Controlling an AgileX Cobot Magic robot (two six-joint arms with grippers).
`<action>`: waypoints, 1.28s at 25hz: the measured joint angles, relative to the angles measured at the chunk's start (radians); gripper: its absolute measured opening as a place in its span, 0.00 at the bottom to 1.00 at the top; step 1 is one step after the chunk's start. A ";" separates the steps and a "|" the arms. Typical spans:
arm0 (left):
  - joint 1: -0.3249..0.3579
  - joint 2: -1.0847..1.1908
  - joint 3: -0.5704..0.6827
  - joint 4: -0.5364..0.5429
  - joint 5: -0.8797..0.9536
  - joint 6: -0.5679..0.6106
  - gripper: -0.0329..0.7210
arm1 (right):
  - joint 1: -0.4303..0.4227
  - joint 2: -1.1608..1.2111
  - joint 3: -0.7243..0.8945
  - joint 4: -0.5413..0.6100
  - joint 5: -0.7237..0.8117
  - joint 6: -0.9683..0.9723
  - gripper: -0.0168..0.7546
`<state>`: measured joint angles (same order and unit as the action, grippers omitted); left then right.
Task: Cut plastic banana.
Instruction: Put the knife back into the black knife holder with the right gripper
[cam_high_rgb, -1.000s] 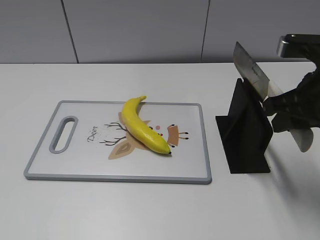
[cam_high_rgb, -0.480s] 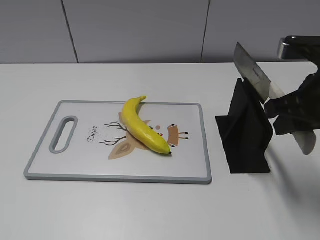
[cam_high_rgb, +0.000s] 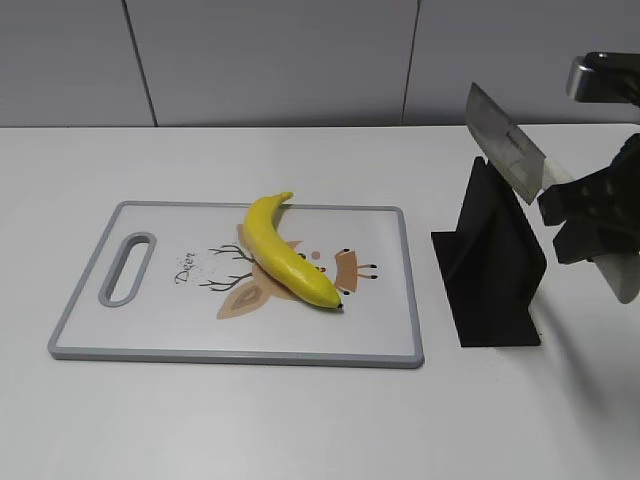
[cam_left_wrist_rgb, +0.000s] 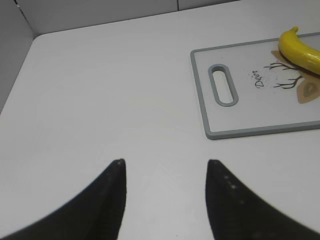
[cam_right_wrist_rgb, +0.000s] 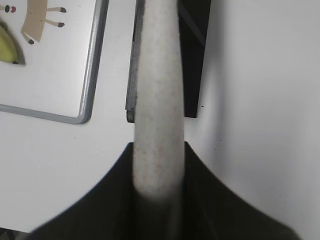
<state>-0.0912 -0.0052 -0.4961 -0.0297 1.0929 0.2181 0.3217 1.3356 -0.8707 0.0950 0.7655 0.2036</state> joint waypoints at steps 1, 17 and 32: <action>0.000 0.000 0.000 0.000 0.000 0.000 0.70 | 0.000 0.000 0.000 -0.003 0.000 0.005 0.25; 0.000 0.000 0.000 0.000 0.000 0.000 0.69 | 0.000 0.029 -0.002 -0.024 0.027 0.027 0.25; 0.000 0.000 0.000 0.000 0.000 0.000 0.68 | 0.004 -0.001 -0.027 -0.026 0.079 0.029 0.25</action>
<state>-0.0912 -0.0052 -0.4961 -0.0297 1.0929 0.2181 0.3254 1.3347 -0.8977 0.0686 0.8445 0.2330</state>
